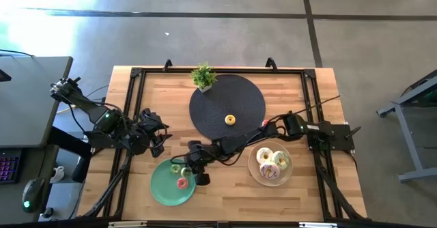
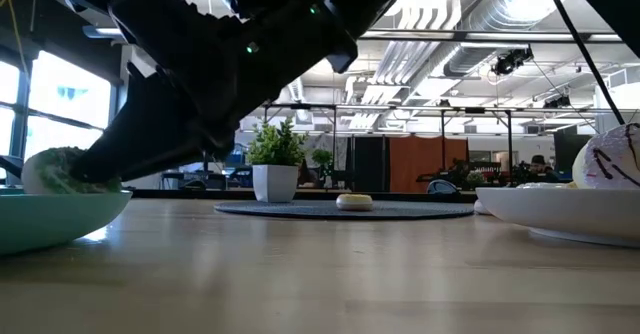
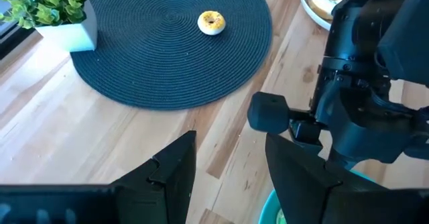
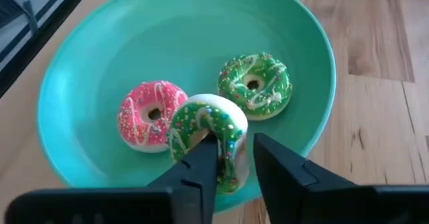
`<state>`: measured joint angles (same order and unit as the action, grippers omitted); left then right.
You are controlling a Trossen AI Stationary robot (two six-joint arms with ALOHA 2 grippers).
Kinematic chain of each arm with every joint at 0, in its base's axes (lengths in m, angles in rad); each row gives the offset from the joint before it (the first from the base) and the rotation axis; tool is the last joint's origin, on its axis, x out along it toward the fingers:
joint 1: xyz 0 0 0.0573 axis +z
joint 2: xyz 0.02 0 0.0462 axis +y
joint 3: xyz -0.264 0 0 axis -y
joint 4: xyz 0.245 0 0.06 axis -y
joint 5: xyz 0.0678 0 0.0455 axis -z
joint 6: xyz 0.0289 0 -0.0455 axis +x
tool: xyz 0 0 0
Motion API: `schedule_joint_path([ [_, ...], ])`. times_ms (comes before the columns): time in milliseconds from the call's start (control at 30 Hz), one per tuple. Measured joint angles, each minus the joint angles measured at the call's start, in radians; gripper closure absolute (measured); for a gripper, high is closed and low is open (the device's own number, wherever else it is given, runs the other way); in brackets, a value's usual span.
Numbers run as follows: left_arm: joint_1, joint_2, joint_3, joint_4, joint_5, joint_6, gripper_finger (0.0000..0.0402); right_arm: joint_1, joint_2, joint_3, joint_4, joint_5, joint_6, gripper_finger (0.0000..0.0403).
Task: Pick & Place donuts
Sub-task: Put the small green donut on the blue plate
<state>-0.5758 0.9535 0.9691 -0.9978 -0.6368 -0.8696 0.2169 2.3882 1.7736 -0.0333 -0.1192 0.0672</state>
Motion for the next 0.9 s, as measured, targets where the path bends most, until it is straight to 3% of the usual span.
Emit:
schedule_joint_path([
  [367, 0.0, 0.0, 0.0, 0.001, 0.001, 0.0, 0.0224, -0.003, -0.032, 0.006, -0.032, -0.025, -0.028, 0.0248],
  [500, 0.0, 0.015, 0.0, 0.029, 0.081, 0.023, 0.0224, -0.007, -0.04, 0.007, -0.058, -0.051, -0.025, 0.024],
  [700, -0.029, 0.097, -0.073, 0.27, 0.204, 0.09, 0.0224, -0.008, -0.04, 0.006, -0.062, -0.043, -0.024, 0.0246],
  [900, -0.07, 0.235, -0.133, 0.441, 0.204, 0.054, 0.0224, -0.009, -0.04, 0.006, -0.063, -0.04, -0.02, 0.0255],
])
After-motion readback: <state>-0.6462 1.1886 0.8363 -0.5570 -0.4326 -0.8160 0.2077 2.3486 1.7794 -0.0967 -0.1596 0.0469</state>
